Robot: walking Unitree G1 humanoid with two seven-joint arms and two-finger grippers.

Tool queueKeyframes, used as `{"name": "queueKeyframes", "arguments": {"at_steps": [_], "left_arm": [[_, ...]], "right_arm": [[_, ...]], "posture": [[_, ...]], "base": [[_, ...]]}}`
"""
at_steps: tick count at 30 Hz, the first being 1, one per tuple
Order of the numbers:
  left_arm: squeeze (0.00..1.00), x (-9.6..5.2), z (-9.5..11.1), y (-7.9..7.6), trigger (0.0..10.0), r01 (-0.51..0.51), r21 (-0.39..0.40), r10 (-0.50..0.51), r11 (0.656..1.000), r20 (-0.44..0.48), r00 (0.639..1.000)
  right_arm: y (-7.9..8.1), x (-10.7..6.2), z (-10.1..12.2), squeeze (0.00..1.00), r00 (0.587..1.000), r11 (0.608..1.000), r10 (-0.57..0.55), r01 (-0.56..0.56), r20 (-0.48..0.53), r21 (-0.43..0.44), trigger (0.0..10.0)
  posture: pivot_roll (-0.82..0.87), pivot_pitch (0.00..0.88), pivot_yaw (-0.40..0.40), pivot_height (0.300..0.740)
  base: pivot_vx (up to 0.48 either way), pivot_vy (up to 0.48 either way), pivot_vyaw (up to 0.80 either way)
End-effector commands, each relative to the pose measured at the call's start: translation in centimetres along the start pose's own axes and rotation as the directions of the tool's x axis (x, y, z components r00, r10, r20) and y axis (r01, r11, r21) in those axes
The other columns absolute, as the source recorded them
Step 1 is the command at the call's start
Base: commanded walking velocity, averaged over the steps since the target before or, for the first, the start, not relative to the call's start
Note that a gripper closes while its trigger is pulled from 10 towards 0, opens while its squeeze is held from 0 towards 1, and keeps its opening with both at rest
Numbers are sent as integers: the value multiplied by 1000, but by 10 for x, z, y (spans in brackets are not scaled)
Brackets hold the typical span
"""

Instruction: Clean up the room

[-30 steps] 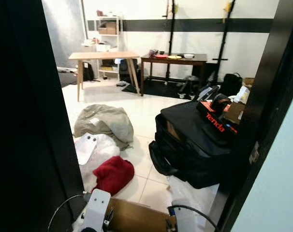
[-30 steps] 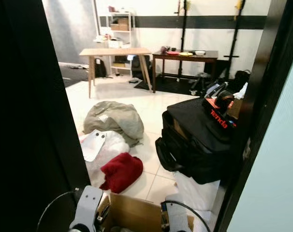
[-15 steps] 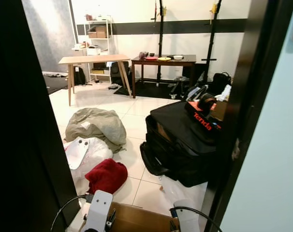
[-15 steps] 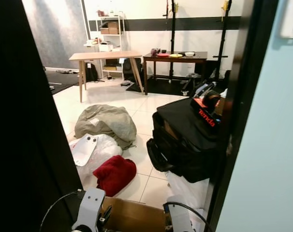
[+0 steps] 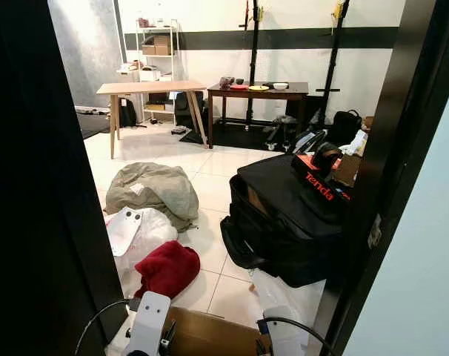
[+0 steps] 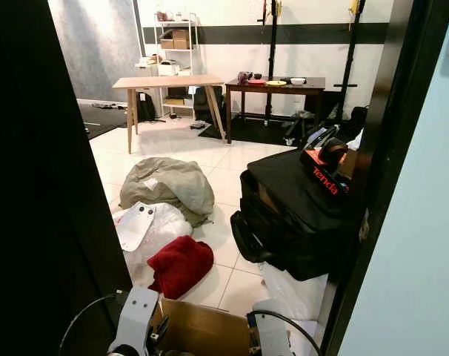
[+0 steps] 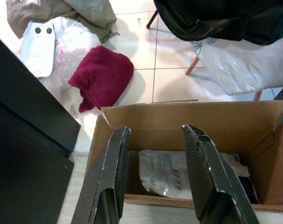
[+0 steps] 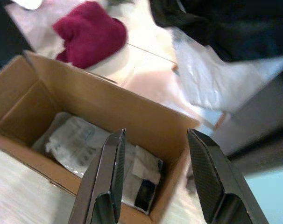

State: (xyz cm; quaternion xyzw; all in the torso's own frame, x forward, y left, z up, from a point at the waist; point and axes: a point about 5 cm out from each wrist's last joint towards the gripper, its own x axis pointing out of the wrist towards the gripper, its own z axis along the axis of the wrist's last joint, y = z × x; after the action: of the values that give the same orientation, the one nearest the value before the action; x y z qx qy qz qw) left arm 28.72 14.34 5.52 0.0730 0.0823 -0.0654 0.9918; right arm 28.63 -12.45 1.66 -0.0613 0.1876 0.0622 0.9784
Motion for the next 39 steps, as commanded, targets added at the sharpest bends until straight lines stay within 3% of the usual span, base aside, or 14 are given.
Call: {"name": "queueKeyframes", "arguments": {"at_steps": [1, 39], "left_arm": [[0, 0, -2, -1, 10000, 8, -7, -8, 1000, -7, 1000], [0, -2, -2, -7, 10000, 51, -14, -51, 999, 4, 999]], "right_arm": [[-3, -3, -9, 0, 1000, 1000, -10, 11, -29, 18, 10000], [-14, -9, -18, 0, 997, 998, -59, 59, -58, 2, 10000]], "posture": [[24, 81, 16, 740], [11, 75, 26, 740]], "base": [[0, 0, -800], [0, 0, -800]]}}
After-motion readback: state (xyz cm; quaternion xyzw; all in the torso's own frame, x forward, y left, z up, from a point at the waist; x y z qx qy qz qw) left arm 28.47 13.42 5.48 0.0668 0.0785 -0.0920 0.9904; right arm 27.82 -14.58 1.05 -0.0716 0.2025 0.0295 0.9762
